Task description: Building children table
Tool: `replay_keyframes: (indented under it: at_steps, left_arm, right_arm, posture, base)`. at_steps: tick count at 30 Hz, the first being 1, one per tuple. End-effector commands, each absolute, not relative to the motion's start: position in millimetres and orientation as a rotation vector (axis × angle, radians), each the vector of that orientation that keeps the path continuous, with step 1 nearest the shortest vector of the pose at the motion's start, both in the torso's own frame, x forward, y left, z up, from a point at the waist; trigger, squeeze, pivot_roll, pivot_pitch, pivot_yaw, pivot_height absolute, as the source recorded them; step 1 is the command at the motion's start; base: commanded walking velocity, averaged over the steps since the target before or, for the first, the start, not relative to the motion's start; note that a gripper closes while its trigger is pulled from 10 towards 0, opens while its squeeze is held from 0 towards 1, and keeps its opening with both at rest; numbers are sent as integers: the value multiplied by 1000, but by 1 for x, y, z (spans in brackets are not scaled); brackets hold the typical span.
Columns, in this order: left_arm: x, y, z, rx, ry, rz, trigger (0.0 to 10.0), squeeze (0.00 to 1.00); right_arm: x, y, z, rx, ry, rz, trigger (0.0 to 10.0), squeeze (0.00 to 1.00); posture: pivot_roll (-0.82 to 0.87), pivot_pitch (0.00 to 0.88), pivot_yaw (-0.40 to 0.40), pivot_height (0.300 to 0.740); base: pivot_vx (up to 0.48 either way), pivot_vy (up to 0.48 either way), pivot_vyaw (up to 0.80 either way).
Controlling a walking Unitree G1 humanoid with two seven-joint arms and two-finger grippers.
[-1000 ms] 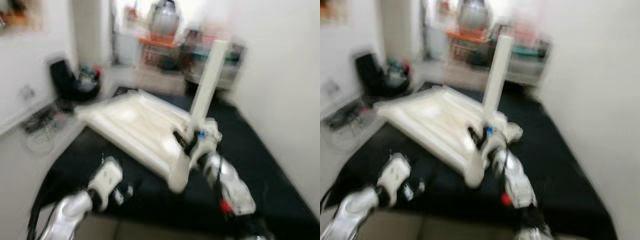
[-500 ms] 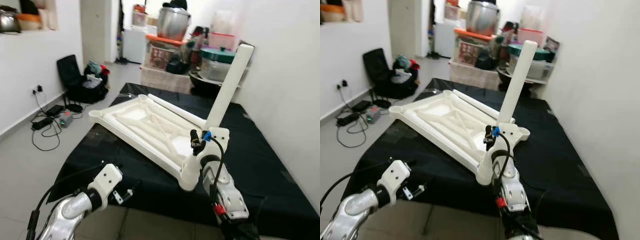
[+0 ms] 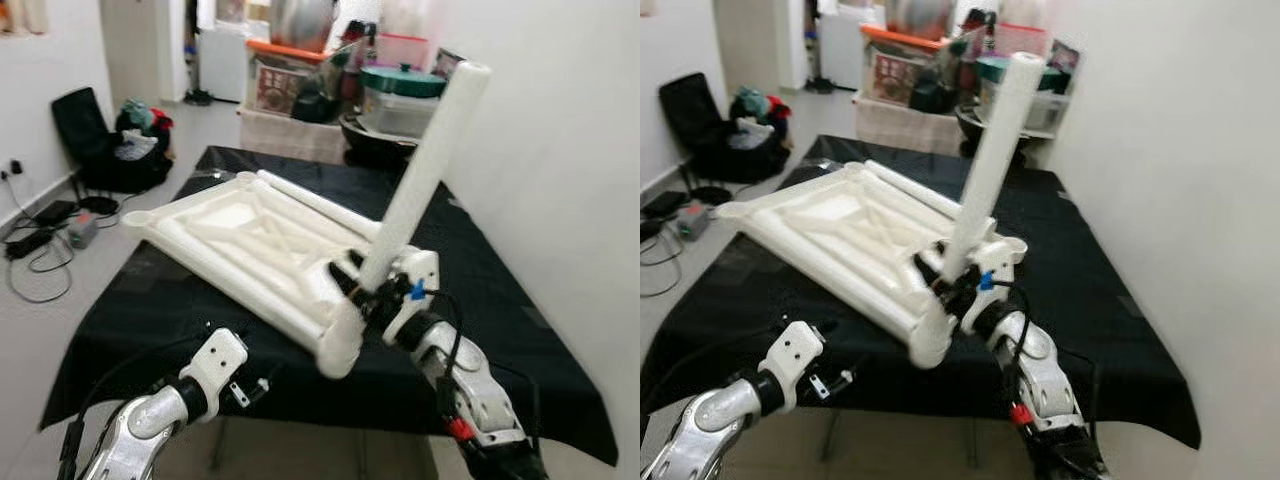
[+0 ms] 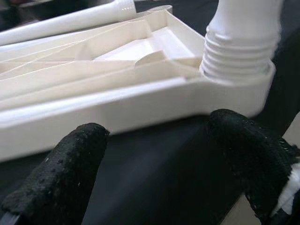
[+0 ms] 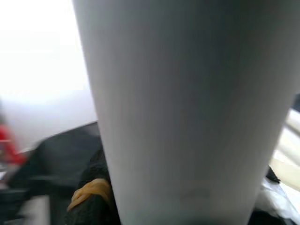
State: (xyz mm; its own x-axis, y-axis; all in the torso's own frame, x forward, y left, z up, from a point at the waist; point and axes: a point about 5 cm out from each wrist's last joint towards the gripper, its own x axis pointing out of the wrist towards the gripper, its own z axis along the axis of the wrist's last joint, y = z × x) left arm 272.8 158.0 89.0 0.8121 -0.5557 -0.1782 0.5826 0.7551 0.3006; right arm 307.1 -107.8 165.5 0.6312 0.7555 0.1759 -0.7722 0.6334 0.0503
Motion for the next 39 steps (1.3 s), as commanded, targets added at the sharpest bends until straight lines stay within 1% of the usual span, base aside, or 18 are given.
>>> replay_keyframes:
  at_steps: [1,15,16,17,18,20,21,23,24,25,26,27,28,32,33,35,36,39]
  left_arm:
    - [273,156,89,340,72,-626,10000,0]
    - [272,160,89,330,75,-606,10000,0]
    - [272,161,90,330,74,-601,10000,0]
    - [272,163,90,329,73,-593,10000,0]
    - [272,163,90,329,73,-593,10000,0]
    - [271,164,91,327,72,-584,10000,0]
    - [271,164,91,327,72,-584,10000,0]
    - [270,163,90,326,71,-583,10000,0]
    - [270,163,90,326,71,-583,10000,0]
    - [269,162,90,326,71,-586,10000,0]
    - [270,161,90,324,70,-588,10000,0]
    - [270,161,90,324,70,-588,10000,0]
    - [270,160,90,322,69,-590,10000,0]
    - [272,160,91,321,69,-592,10000,0]
    - [272,160,91,320,69,-593,10000,0]
    - [273,160,91,320,69,-594,10000,0]
    - [273,160,91,319,69,-594,10000,0]
    - [273,160,91,318,69,-594,10000,0]
  right_arm:
    - [305,-102,140,128,13,965,0,0]
    - [320,-97,148,76,47,1086,0,0]
    - [325,-98,145,53,77,1034,0,0]
    - [337,-104,139,34,135,864,0,0]
    - [337,-104,139,34,135,864,0,0]
    - [355,-124,126,21,225,515,0,0]
    - [355,-124,126,21,225,515,0,0]
    - [360,-144,117,71,264,269,0,0]
    - [360,-144,117,71,264,269,0,0]
    - [360,-156,112,123,264,135,0,0]
    - [357,-164,107,155,264,31,588,0]
    - [357,-164,107,155,264,31,588,0]
    - [353,-168,102,164,267,-33,0,0]
    - [345,-171,92,177,280,-125,0,0]
    - [341,-168,88,181,289,-134,4235,0]
    - [339,-166,86,186,295,-140,4235,0]
    - [338,-162,84,186,297,-145,10000,0]
    - [337,-158,84,181,297,-135,10000,0]
  posture:
    - [121,0,-156,740]
    - [140,0,-170,740]
    - [142,0,-172,740]
    - [142,0,-173,740]
    - [142,0,-173,740]
    - [139,0,-172,740]
    - [139,0,-172,740]
    - [133,0,-166,740]
    - [133,0,-166,740]
    - [133,0,-166,740]
    - [124,0,-157,740]
    - [124,0,-157,740]
    - [123,0,-156,740]
    - [117,0,-150,740]
    - [113,0,-145,740]
    - [113,0,-145,740]
    - [113,0,-144,740]
    - [113,0,-144,740]
  base:
    - [0,0,0]
    - [0,0,0]
    - [0,0,0]
    - [0,0,0]
    - [0,0,0]
    - [0,0,0]
    - [0,0,0]
    - [0,0,0]
    - [0,0,0]
    - [0,0,0]
    - [0,0,0]
    - [0,0,0]
    - [0,0,0]
    - [0,0,0]
    - [0,0,0]
    - [0,0,0]
    - [0,0,0]
    - [0,0,0]
